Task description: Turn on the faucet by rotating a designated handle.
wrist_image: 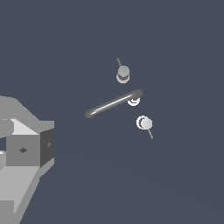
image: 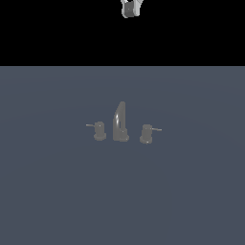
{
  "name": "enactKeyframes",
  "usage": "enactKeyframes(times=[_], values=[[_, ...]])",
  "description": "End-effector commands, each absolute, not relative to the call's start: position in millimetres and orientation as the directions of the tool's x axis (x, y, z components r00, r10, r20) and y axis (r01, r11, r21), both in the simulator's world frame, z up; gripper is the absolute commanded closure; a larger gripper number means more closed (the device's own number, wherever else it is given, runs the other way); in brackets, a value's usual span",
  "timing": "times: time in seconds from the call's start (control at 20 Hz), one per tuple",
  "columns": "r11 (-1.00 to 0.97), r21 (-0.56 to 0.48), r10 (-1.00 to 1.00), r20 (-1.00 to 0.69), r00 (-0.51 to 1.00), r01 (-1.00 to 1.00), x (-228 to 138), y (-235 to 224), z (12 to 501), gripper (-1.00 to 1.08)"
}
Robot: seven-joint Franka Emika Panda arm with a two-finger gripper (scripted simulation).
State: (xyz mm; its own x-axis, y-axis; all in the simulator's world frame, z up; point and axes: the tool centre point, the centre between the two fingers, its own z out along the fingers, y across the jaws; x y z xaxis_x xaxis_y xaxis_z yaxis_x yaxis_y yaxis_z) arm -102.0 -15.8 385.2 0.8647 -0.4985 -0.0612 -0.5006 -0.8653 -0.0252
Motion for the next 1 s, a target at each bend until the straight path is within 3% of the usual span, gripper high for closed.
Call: enactKeyframes(times=[0.0, 0.95], values=[[-0.821, -0.030, -0.568, -0.065, 0.821, -0.570, -83, -21, 369, 1.08], [-0.330, -0.012, -0.942, -0.066, 0.330, -0.944, 22, -76, 210, 1.08]])
